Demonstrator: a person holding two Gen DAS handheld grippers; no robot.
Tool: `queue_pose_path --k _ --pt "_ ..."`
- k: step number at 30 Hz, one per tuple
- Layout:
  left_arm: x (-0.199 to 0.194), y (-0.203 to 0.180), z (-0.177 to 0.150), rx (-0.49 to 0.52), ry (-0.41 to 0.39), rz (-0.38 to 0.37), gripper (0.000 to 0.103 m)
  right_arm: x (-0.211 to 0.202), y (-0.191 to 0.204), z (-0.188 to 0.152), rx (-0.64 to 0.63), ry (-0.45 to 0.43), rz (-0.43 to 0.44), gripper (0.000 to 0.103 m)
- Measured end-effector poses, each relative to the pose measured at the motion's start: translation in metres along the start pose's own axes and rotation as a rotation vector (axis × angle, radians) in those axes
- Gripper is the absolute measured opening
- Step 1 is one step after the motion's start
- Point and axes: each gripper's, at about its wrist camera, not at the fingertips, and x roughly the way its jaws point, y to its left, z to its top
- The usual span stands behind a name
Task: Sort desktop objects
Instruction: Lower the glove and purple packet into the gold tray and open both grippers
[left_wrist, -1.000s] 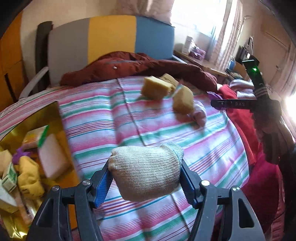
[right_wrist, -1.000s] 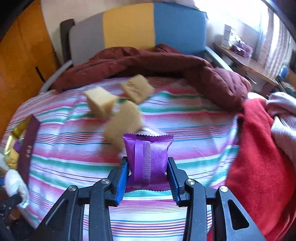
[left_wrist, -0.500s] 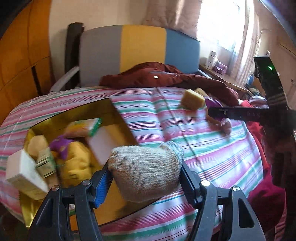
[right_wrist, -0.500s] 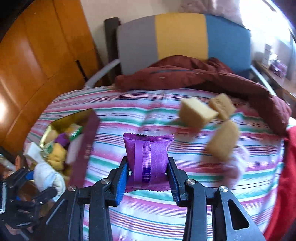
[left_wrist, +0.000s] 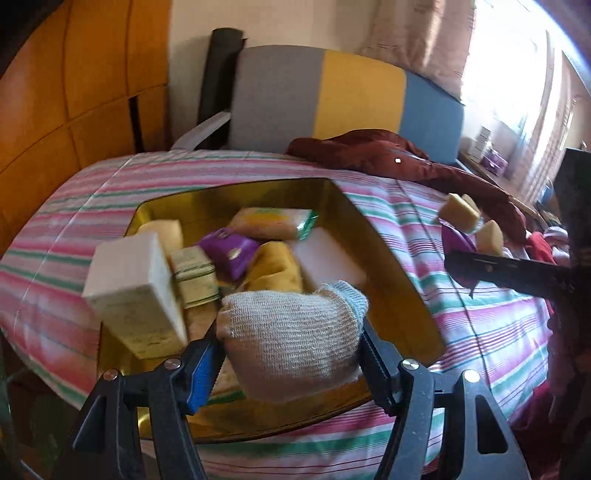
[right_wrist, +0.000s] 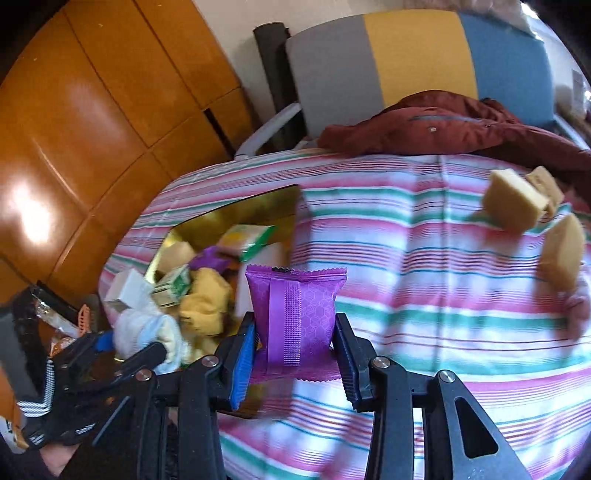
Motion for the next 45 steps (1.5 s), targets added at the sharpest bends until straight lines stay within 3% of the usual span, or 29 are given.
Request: queue_pose_path --k 9,19,22,26,31,34,37,45 --pt "-0.003 0.041 -0.007 -0.097 -0.012 0.016 0.068 0.023 0.037 -0.009 -0.046 0.043 0.034 0.041" --pt "0.012 0.043 -0.006 -0.11 0.027 -0.024 0.07 0.043 0.051 -0.012 -0.053 0.089 0.057 0.046" --pt "0.016 0.044 -0.007 -0.127 0.05 -0.026 0.071 0.046 0.05 -0.012 -0.04 0.092 0.056 0.061" --pt "0.018 0.05 -0.009 -0.149 0.057 -0.001 0.072 0.047 0.05 -0.012 -0.052 0.091 0.036 0.063" --pt "0.018 0.048 -0.008 -0.103 0.043 0.045 0.075 0.047 0.05 -0.012 -0.063 0.083 -0.014 0.076" --pt "0.017 0.046 -0.006 -0.08 0.029 0.047 0.084 0.046 0.049 -0.012 -0.056 0.078 -0.012 0.078" --pt "0.009 0.043 -0.003 -0.069 -0.006 0.037 0.084 0.043 0.053 -0.013 -0.081 0.066 -0.051 0.085" --pt "-0.008 0.044 0.002 -0.083 -0.052 0.046 0.083 0.033 0.053 -0.014 -0.111 0.025 -0.112 0.086"
